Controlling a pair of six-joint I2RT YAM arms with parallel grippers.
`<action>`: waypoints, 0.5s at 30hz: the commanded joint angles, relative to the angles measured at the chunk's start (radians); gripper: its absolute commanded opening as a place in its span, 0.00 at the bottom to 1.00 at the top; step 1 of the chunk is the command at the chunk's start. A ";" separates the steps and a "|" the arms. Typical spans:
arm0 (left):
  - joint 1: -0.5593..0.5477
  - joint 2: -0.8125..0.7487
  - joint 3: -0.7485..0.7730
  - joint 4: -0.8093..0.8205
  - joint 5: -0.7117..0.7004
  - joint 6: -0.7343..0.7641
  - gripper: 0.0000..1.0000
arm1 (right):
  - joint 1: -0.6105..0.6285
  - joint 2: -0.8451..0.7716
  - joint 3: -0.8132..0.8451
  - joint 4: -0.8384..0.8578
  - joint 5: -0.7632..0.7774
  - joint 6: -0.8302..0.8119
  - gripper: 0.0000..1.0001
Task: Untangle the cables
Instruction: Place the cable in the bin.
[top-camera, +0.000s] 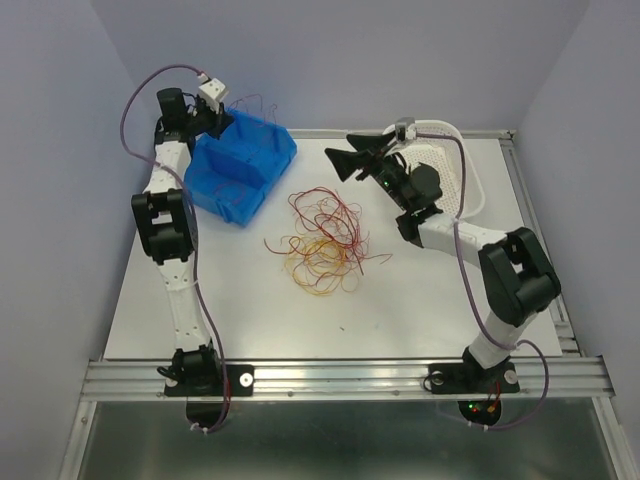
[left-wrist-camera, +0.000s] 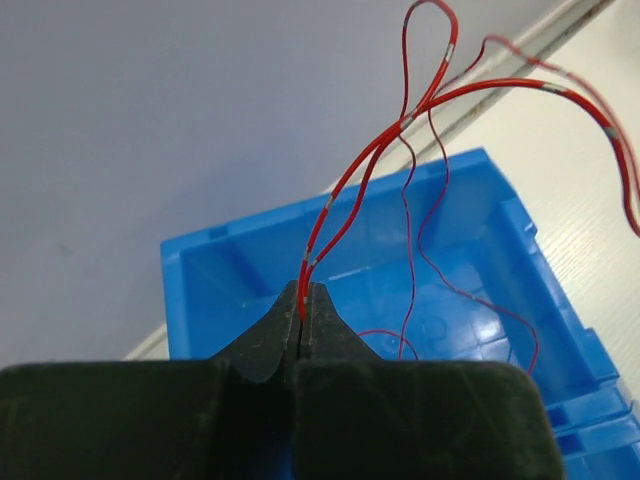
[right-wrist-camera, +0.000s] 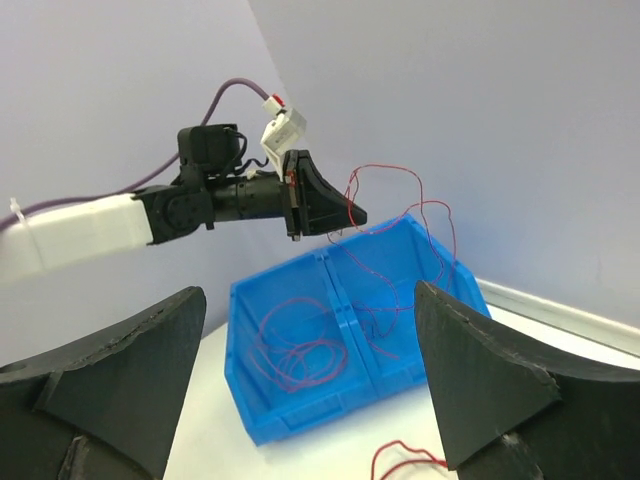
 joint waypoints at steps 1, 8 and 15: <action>-0.051 -0.089 0.017 -0.228 -0.099 0.280 0.00 | -0.011 -0.101 -0.119 0.066 0.046 -0.033 0.89; -0.136 -0.011 0.141 -0.373 -0.306 0.360 0.00 | -0.012 -0.202 -0.254 0.065 0.043 -0.033 0.89; -0.165 0.058 0.171 -0.402 -0.389 0.354 0.00 | -0.012 -0.296 -0.391 0.066 0.049 -0.025 0.89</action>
